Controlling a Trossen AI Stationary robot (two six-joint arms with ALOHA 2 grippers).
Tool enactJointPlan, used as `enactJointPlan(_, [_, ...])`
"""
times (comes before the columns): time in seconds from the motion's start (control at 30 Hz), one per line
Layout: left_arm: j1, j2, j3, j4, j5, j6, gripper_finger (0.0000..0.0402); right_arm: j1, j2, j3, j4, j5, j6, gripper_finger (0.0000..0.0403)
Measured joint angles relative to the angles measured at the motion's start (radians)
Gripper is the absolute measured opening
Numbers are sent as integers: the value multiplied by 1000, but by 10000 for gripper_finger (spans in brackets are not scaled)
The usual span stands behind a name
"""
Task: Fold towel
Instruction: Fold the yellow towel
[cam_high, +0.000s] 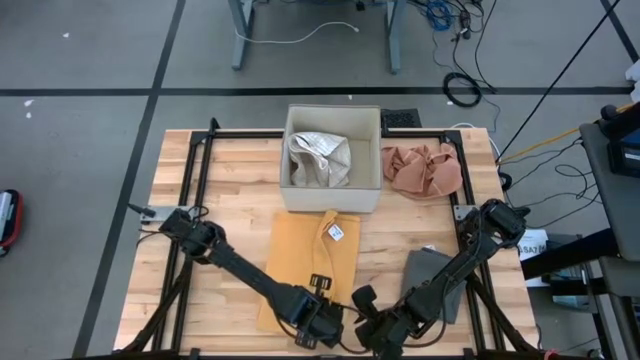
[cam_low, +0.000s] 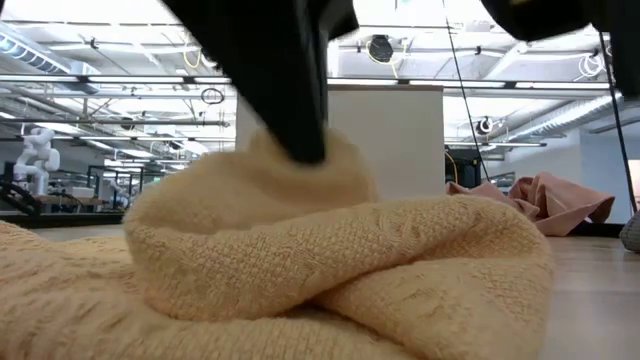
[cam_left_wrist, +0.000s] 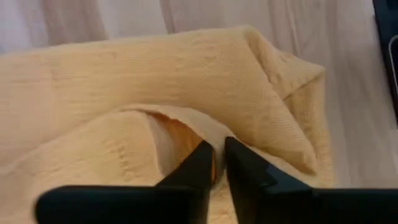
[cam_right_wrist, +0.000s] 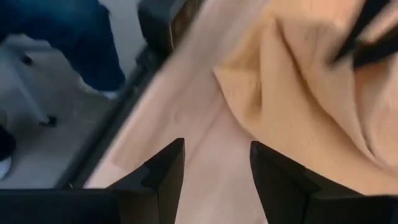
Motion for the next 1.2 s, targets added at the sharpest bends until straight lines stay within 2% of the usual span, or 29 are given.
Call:
enactJointPlan(0.1, [-7, 0, 49, -52, -33, -1, 10, -4, 0, -13, 86, -1, -31, 169])
enactJointPlan(0.3, [-29, 0, 87, -172, -65, -70, 4, -10, 0, -109, 267, -43, -40, 169])
enactJointPlan(0.47, [-51, 0, 90, -178, -154, -141, 3, -18, 1, -198, 456, -61, -41, 169])
enactJointPlan(0.63, [-68, 0, 151, -192, -311, -165, 2, -35, 1, -248, 596, -62, -82, 169])
enactJointPlan(0.77, [-80, 0, 236, -207, -410, -161, 2, -41, 1, -248, 627, -46, -126, 169])
enactJointPlan(0.93, [-78, -1, 287, -240, -425, -164, 1, -42, 1, -248, 617, 45, -135, 169])
enactJointPlan(1.1, [-58, -1, 287, -278, -447, -171, 1, -15, 1, -248, 687, -34, -196, 169])
enactJointPlan(1.2, [-38, -1, 287, -244, -450, -160, 1, 3, 1, -248, 712, -46, -211, 169])
